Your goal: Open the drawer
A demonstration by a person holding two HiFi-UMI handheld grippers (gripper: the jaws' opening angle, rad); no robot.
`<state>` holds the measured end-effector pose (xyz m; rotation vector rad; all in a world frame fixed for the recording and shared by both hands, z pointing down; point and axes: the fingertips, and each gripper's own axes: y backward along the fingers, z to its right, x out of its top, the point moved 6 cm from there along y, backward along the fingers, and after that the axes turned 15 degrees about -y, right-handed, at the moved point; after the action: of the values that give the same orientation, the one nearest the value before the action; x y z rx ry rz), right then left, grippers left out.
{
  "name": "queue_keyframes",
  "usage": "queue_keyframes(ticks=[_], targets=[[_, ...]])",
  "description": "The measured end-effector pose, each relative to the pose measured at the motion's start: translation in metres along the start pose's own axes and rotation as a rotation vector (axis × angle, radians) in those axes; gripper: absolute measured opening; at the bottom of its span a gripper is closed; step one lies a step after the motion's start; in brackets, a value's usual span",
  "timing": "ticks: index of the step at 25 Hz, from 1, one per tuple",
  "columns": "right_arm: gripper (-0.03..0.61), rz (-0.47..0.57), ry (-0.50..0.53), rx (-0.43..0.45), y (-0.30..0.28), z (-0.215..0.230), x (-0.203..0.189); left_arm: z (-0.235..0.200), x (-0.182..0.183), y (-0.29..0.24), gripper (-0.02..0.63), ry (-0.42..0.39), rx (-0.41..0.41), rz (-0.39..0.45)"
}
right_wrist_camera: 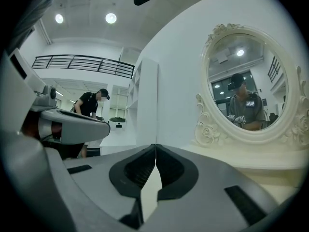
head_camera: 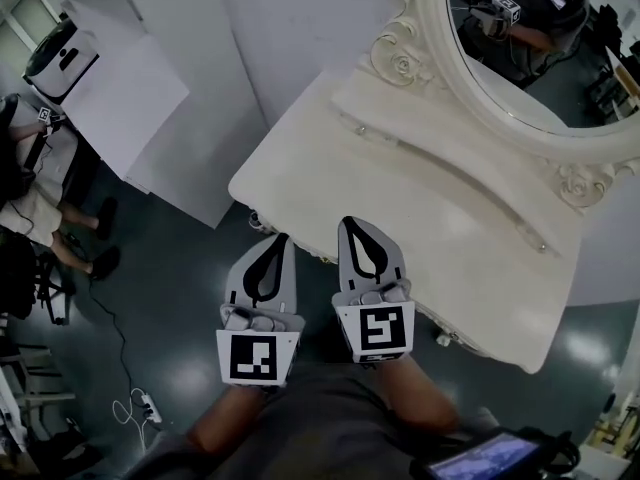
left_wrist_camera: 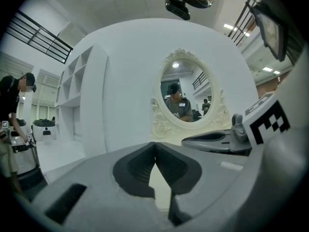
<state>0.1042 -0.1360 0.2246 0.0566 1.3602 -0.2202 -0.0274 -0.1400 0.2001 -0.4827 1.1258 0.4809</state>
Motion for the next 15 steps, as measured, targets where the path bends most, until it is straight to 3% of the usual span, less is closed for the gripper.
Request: queue_keyframes(ticks=[8, 15], targets=[[0.014, 0.002, -0.025, -0.171, 0.000, -0.009, -0.013, -0.014, -0.017, -0.014, 0.015, 0.026, -0.159, 0.026], [0.014, -0.038, -0.039, -0.310, 0.014, -0.039, -0.047, -0.027, -0.048, 0.000, 0.015, 0.038, -0.303, 0.021]])
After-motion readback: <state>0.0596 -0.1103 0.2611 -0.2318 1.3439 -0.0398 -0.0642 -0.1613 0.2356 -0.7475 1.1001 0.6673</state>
